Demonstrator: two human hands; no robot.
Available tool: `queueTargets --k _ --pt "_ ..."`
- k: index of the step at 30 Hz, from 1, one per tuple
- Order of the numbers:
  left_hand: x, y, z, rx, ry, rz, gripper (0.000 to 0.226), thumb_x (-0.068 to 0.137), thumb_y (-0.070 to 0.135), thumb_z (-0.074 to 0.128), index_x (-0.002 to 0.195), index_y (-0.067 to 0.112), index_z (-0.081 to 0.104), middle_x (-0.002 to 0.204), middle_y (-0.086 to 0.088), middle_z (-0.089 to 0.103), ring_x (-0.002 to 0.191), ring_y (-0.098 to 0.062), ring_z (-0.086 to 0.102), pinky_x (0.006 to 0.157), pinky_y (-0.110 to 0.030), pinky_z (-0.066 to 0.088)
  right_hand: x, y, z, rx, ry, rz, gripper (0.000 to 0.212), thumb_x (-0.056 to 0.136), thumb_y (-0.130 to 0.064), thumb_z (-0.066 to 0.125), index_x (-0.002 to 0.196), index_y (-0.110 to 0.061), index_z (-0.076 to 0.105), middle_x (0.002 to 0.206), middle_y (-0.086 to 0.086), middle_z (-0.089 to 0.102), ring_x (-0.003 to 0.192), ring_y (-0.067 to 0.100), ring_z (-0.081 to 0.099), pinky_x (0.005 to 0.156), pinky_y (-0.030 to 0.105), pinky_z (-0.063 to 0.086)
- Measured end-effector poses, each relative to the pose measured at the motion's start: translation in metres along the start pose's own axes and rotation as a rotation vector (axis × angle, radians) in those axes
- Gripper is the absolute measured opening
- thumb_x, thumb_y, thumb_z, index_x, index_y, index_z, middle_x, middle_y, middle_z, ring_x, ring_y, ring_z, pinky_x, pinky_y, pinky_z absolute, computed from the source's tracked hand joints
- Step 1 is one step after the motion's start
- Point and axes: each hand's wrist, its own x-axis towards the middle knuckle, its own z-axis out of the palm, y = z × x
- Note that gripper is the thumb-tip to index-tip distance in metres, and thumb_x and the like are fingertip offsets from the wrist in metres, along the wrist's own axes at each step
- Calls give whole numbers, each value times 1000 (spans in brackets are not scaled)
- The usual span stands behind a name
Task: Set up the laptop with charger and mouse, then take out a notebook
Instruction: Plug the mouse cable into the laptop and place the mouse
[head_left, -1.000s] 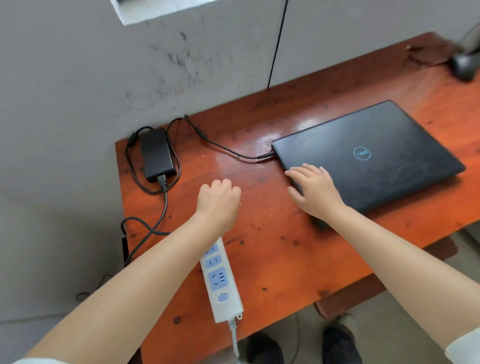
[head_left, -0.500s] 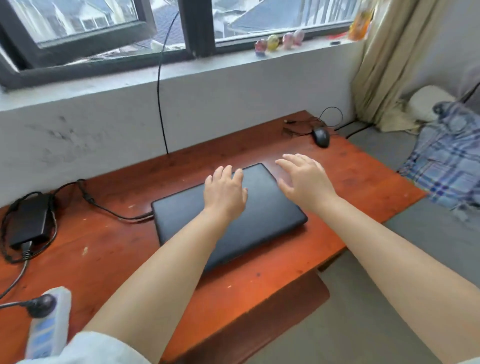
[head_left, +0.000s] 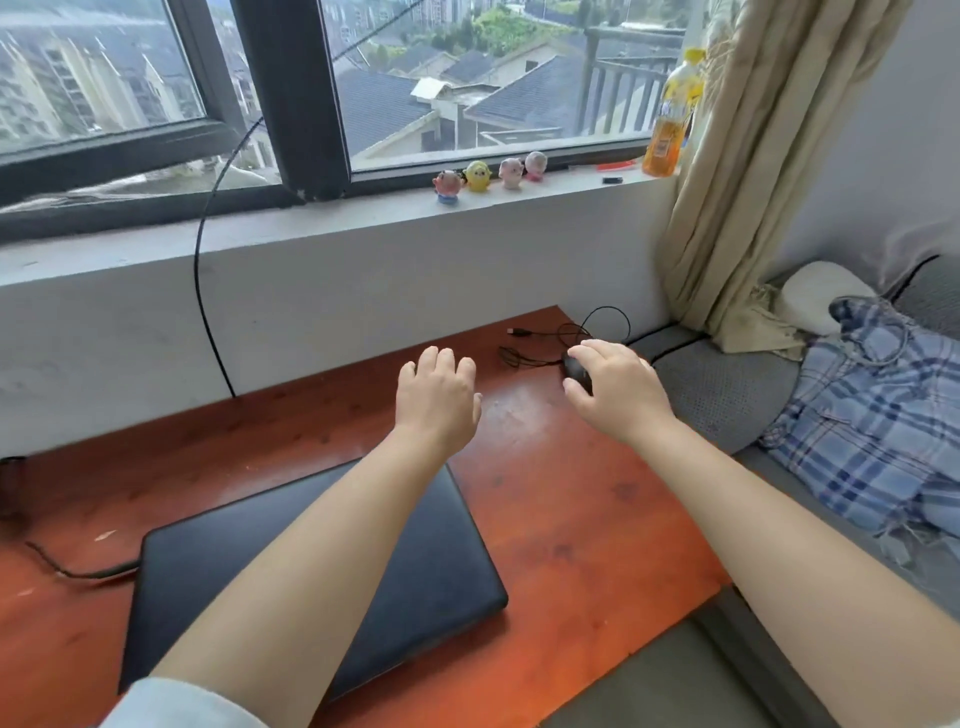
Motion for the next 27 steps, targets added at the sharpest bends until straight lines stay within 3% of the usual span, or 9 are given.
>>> queueTargets --k 10,17,23,27 --pt "102 29 51 -54 -130 -86 38 94 33 43 123 8 44 129 -10 49 125 -26 39 96 -38 40 109 77 42 -48 -161 40 40 89 -26 49 125 -10 49 132 9 53 121 29 46 97 37 39" --pt "151 41 96 -98 -173 -289 33 95 34 41 113 8 49 119 -9 54 116 -27 45 87 -38 43 207 114 103 40 -265 -50 40 90 -24 48 127 -7 48 134 13 52 123 31 45 99 41 40" --pt "180 56 164 -145 -324 -443 31 96 33 41 110 6 50 119 -12 55 114 -29 46 87 -38 43 268 137 177 86 -379 -165 39 89 -22 49 123 -4 51 128 18 55 120 35 48 96 44 43" --pt "183 63 209 -212 -332 -512 44 97 33 41 131 6 41 146 -17 37 136 -29 29 109 -40 31 299 141 212 57 -333 -197 40 89 -21 49 124 -2 49 126 22 55 116 38 48 91 46 43"
